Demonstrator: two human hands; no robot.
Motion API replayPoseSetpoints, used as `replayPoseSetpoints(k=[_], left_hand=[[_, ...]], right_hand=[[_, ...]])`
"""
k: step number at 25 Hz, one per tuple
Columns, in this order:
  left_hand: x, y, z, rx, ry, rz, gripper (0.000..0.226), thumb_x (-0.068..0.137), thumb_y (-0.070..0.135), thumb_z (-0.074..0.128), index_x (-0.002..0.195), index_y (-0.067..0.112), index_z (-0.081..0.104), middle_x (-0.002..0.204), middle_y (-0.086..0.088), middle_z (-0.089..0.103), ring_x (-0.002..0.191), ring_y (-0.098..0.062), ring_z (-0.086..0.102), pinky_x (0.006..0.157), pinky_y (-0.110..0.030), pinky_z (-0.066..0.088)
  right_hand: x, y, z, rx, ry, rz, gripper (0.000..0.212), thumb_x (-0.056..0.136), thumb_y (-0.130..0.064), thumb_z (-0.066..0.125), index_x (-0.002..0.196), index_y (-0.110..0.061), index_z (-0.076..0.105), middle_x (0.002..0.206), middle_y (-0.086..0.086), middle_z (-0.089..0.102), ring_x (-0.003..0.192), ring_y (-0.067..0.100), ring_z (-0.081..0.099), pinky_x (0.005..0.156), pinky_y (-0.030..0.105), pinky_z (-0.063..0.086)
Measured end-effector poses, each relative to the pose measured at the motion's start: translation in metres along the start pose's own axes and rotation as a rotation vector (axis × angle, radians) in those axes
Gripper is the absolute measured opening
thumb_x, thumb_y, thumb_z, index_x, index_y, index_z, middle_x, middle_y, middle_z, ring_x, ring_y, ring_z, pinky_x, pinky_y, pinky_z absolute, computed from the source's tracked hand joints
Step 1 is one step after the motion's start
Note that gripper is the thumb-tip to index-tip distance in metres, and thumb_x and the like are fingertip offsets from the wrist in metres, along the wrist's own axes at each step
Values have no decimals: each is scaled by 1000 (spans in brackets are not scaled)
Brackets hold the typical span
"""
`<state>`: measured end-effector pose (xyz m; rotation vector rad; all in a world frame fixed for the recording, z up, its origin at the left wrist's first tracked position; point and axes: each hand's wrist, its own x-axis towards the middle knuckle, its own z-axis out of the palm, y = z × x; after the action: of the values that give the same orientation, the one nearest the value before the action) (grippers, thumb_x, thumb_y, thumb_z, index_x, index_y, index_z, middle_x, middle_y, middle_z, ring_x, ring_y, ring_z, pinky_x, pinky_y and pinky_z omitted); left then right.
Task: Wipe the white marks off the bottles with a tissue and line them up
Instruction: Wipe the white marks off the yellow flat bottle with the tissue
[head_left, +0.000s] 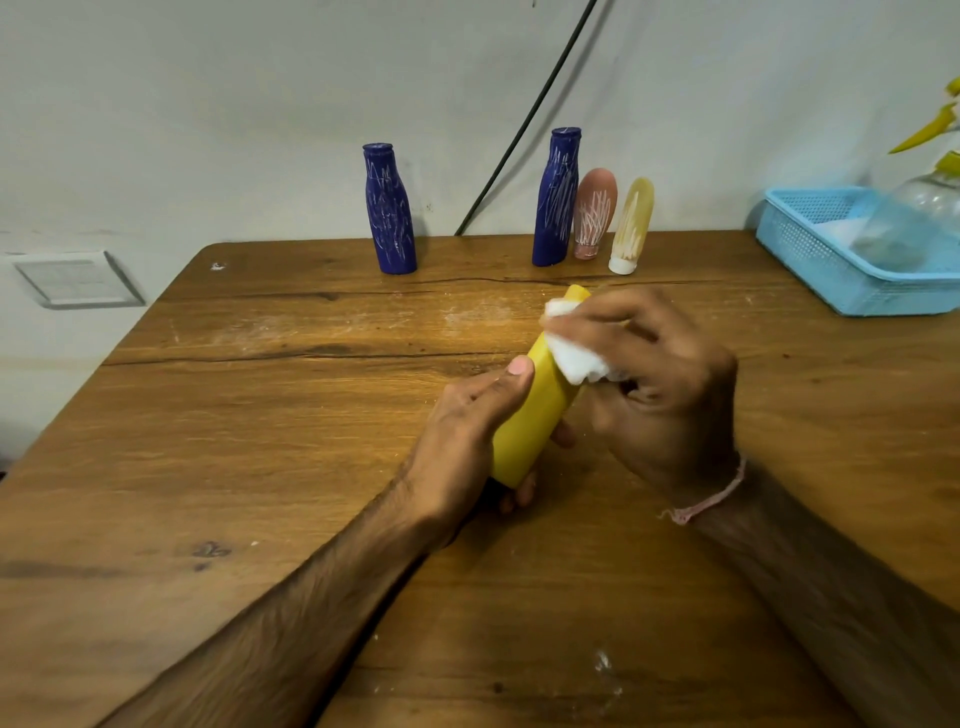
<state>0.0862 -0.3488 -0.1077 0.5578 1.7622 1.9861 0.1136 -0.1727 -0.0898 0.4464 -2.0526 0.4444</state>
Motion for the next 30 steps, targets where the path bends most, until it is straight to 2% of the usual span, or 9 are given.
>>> replayPoseSetpoints(k=[6, 9, 11, 14, 16, 18, 22, 25, 30], left_hand=[[1, -1, -4, -134, -36, -6, 49, 102, 49, 45, 113, 6, 66, 95, -27, 73, 46, -25, 53, 46, -29, 39], [3, -2, -9, -269, -80, -39, 54, 100, 51, 48, 107, 2, 68, 72, -26, 63, 41, -26, 54, 39, -26, 40], [4, 1, -12, -380, -131, -79, 54, 102, 52, 44, 105, 6, 72, 71, -23, 62, 42, -25, 56, 36, -26, 40], [3, 6, -16, -476, -177, -79, 51, 104, 49, 36, 103, 19, 78, 86, -24, 69, 43, -25, 56, 36, -26, 39], [3, 7, -18, -505, -196, -72, 53, 104, 50, 36, 105, 16, 76, 77, -24, 66, 42, -25, 57, 36, -26, 39], [2, 7, -21, -531, -222, -77, 55, 103, 53, 39, 112, 8, 69, 64, -22, 60, 41, -24, 57, 36, -26, 40], [1, 8, -25, -611, -281, -79, 53, 101, 52, 41, 123, 5, 55, 83, -23, 67, 42, -21, 59, 35, -23, 44], [1, 8, -29, -668, -296, -104, 53, 102, 50, 41, 119, 3, 58, 70, -20, 65, 39, -21, 60, 33, -22, 45], [1, 5, -27, -477, -262, -6, 34, 90, 30, 70, 118, 11, 72, 103, -26, 72, 67, -30, 70, 65, -38, 60]], right_hand=[[4, 7, -6, -38, 96, 113, 26, 83, 6, 69, 105, -3, 79, 101, 15, 72, 88, 23, 68, 80, 17, 52], [-6, -13, 5, 85, -67, -53, 28, 79, 4, 70, 104, -4, 79, 102, 13, 72, 84, 22, 68, 70, 28, 57], [-4, -13, 2, 127, -105, -92, 20, 88, -6, 65, 102, -5, 79, 101, 12, 72, 84, 23, 70, 65, 33, 59], [3, -8, -3, 9, 24, 60, 38, 104, -32, 53, 105, -3, 78, 106, 16, 72, 93, 26, 70, 69, 35, 61], [-1, -14, 1, 29, -27, 26, 20, 92, -9, 67, 109, -3, 77, 111, 15, 71, 98, 25, 70, 71, 34, 62], [-7, -20, 5, 121, -138, -74, 29, 82, 7, 69, 107, -4, 77, 110, 14, 71, 96, 23, 70, 70, 33, 62], [-1, -19, 0, 113, 29, 65, 17, 95, -11, 68, 108, -6, 77, 112, 12, 71, 102, 20, 68, 78, 27, 59], [-5, -27, 2, 167, -36, -18, 18, 90, -8, 76, 107, -5, 78, 111, 13, 71, 100, 18, 69, 77, 26, 58], [5, -23, -7, 112, 115, 82, 22, 99, -12, 60, 109, -5, 77, 111, 12, 72, 101, 18, 69, 81, 25, 58]])
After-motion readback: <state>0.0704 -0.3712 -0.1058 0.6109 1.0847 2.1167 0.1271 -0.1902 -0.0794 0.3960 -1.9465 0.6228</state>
